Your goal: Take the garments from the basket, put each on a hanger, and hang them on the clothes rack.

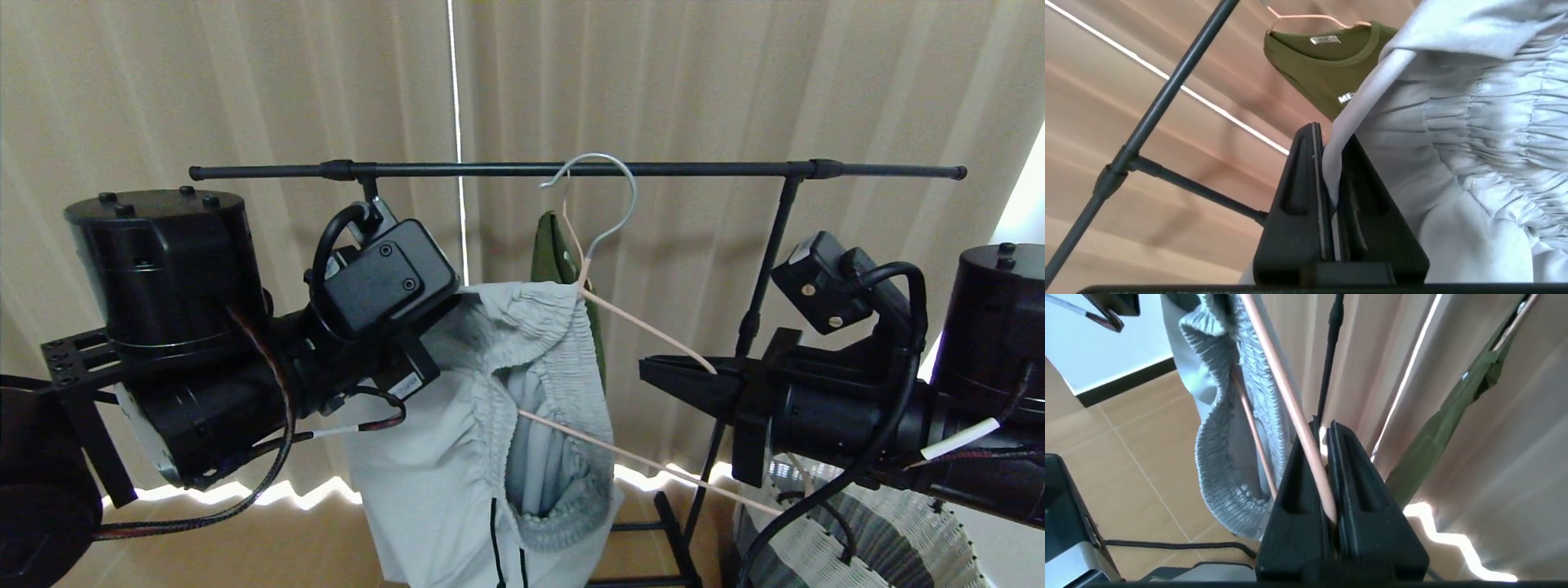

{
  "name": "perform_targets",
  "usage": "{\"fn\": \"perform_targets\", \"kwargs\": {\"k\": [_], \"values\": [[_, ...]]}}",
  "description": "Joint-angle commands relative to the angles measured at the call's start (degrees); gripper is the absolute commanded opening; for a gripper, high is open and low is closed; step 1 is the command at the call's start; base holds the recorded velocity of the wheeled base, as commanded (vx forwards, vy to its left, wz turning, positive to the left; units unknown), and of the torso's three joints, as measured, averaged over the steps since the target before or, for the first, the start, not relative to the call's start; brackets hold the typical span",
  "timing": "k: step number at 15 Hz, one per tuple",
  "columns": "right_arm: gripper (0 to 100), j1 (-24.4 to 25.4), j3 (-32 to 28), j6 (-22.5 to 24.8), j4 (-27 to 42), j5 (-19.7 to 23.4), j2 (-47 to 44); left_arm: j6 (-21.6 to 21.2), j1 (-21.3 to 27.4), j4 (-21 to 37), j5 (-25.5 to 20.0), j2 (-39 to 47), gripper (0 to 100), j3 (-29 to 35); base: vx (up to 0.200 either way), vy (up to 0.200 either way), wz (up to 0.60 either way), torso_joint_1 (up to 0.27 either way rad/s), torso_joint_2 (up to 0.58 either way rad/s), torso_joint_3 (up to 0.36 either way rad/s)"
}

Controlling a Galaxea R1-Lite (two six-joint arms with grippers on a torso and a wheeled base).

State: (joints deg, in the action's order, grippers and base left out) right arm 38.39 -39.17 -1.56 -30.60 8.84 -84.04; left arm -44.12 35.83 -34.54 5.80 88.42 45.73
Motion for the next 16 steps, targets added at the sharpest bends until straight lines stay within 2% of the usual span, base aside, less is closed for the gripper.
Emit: {"fn": "perform_targets", "kwargs": {"k": [1, 3, 4, 6, 7, 8, 13, 14, 16], "values": [[0, -0.07, 0.06, -0.02, -0.08, -0.14, 0.02, 0.08, -0.32, -0.01, 0.17, 0.09, 0, -0.02, 0.000, 0.000, 0.00, 0.000, 0.00, 0.000], [0, -0.07, 0.14, 0.07, 0.01, -0.22, 0.02, -0.09, -1.46, -0.36, 0.26, 0.00, 0, -0.38, 0.000, 0.000, 0.00, 0.000, 0.00, 0.000], [100, -0.07, 0.23, 0.07, 0.01, -0.31, -0.07, 0.00, -1.64, -0.62, 0.44, 0.00, 0, -0.38, 0.000, 0.000, 0.00, 0.000, 0.00, 0.000], [100, -0.07, 0.14, -0.02, -0.08, -0.49, -0.25, 0.00, -1.73, -0.62, 1.40, 0.00, 0, -0.29, 0.000, 0.000, 0.00, 0.000, 0.00, 0.000], [100, -0.95, 0.41, -0.11, -0.16, -1.89, 0.11, 0.17, -1.73, -0.62, 6.59, 0.09, 0, -0.46, 0.000, 0.000, 0.00, 0.000, 0.00, 0.000], [100, -1.56, 0.67, -0.11, -0.16, -2.86, 0.19, 0.35, -1.73, -0.62, 9.67, 0.18, 0, -0.73, 0.000, 0.000, 0.00, 0.000, 0.00, 0.000], [100, -2.97, 4.45, -0.02, -4.38, -7.96, 0.63, 4.48, -1.81, -0.36, 20.48, 0.26, 0, -2.05, 0.000, 0.000, 0.00, 0.000, 0.00, 0.000], [100, -3.06, 6.21, 0.42, -5.70, -8.40, 0.63, 5.53, -3.40, -0.27, 22.85, 1.05, 0, -2.13, 0.000, 0.000, 0.00, 0.000, 0.00, 0.000], [100, -2.97, 9.73, 2.09, -9.39, -8.40, 0.28, 8.35, -4.54, -0.36, 24.43, 2.37, 0, -1.61, 0.000, 0.000, 0.00, 0.000, 0.00, 0.000]]}}
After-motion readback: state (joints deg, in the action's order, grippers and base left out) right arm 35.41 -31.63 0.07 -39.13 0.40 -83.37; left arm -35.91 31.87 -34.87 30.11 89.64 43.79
